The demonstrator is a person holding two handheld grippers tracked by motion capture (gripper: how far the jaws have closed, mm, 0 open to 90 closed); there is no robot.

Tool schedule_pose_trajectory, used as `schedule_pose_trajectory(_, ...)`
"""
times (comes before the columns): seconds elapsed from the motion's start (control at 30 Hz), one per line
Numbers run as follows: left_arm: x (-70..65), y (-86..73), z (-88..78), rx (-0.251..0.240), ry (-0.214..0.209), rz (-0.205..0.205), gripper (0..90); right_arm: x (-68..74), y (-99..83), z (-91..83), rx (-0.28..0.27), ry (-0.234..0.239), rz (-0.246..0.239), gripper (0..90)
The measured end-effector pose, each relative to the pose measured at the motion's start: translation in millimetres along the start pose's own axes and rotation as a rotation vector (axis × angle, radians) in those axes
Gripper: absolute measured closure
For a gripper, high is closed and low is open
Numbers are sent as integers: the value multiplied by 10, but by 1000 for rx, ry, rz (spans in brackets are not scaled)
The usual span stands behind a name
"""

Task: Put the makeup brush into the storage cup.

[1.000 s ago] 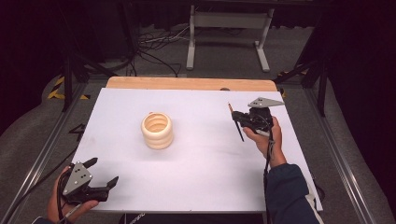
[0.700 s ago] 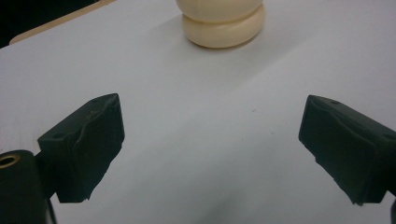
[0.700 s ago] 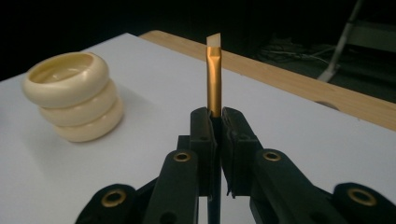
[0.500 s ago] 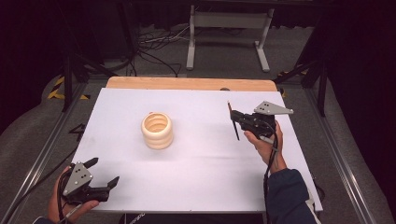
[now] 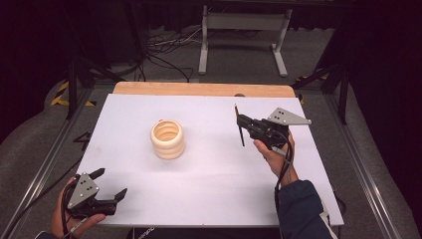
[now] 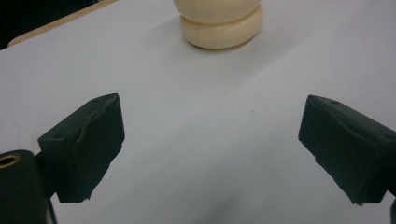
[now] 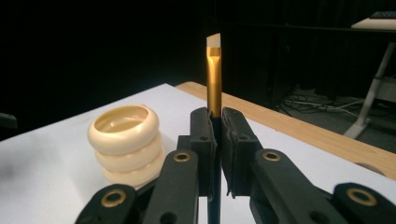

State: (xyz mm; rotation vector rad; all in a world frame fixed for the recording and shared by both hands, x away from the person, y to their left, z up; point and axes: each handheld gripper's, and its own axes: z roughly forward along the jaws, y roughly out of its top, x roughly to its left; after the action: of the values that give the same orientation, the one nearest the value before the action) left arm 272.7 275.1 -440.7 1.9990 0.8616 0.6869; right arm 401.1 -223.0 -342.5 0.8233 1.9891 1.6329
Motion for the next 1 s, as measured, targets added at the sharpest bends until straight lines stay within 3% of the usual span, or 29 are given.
schedule_pose_trajectory(0.47,9,2,-7,-10,-7,-4,76,270,174,170,-77,70,-32,841)
schedule_pose_trajectory(1.0,27,3,-36,-33,-21,-20,76,660,373,635,-93,153,-88,841)
